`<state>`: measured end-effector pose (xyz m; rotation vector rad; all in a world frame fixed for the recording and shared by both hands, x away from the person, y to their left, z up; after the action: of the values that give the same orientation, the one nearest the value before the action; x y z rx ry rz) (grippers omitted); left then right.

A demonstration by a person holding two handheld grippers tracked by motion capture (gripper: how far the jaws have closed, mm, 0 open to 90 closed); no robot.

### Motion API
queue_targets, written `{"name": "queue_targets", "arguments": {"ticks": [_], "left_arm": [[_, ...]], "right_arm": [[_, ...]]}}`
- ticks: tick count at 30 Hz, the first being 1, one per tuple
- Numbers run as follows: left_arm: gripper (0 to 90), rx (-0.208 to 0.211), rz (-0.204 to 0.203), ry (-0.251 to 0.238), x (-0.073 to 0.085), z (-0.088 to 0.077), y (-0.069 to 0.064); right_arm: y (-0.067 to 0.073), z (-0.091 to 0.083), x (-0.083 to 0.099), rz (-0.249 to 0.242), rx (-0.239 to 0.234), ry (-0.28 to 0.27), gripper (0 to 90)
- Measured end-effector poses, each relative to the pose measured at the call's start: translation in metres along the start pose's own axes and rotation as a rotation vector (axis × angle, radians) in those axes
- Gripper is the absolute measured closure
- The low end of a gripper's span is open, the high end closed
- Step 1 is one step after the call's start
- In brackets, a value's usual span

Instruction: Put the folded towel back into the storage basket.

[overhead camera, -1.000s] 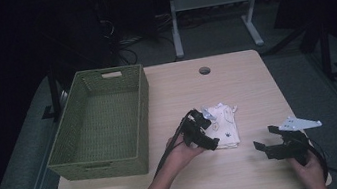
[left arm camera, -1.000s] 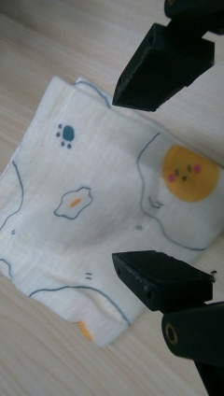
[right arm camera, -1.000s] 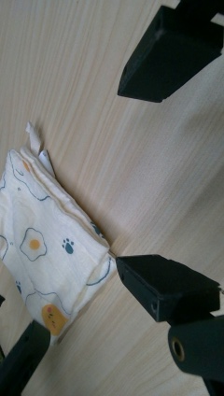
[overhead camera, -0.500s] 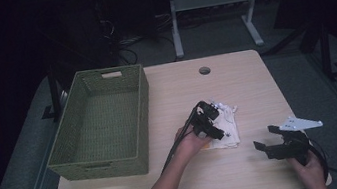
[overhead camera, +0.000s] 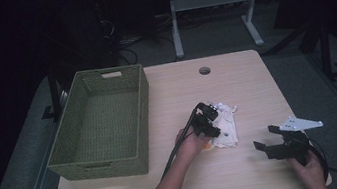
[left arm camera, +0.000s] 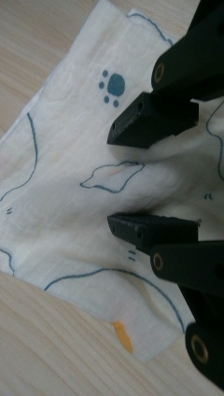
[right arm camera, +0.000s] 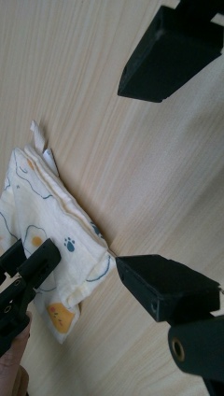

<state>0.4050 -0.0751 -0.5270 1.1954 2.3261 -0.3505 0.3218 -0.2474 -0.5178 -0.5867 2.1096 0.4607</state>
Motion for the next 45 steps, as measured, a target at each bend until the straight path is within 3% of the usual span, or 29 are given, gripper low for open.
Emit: {"name": "queue_targets", "arguments": {"ticks": [11, 15, 20, 26, 36, 41, 45], "left_arm": [[77.9, 0.026, -0.002, 0.021, 0.01, -0.008, 0.001], [80.6, 0.062, -0.003, 0.041, 0.018, -0.014, -0.001], [81.5, 0.104, -0.039, 0.042, 0.026, -0.021, -0.001], [82.0, 0.163, -0.089, -0.028, 0.023, -0.037, -0.003], [81.9, 0.201, -0.072, -0.09, 0.021, -0.069, -0.008], [81.8, 0.244, -0.086, -0.117, 0.018, -0.085, -0.01], [81.6, 0.251, -0.097, -0.138, 0.017, -0.096, -0.009]], "right_arm": [[0.0, 0.001, 0.001, -0.006, 0.001, 0.01, 14.7], [0.001, 0.001, 0.001, -0.006, 0.002, 0.01, 14.8], [0.001, 0.002, 0.001, -0.01, 0.005, 0.014, 14.8], [0.0, 0.001, 0.002, -0.01, 0.011, 0.014, 14.8], [0.0, -0.001, 0.002, -0.007, 0.022, 0.01, 14.8], [-0.001, 0.0, 0.003, -0.005, 0.024, 0.018, 14.8], [-0.002, -0.001, 0.004, -0.001, 0.027, 0.018, 14.8]]}}
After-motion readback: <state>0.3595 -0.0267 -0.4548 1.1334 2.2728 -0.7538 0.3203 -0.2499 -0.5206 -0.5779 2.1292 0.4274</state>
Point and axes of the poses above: each handheld gripper's, and its own axes: z roughly forward along the jaws, x roughly out of its underside, y roughly to its left, the point moved 9 cm from there along z, roughly forward along the jaws, and after that the axes turned 1 degree about -y, right-handed, at the moved point
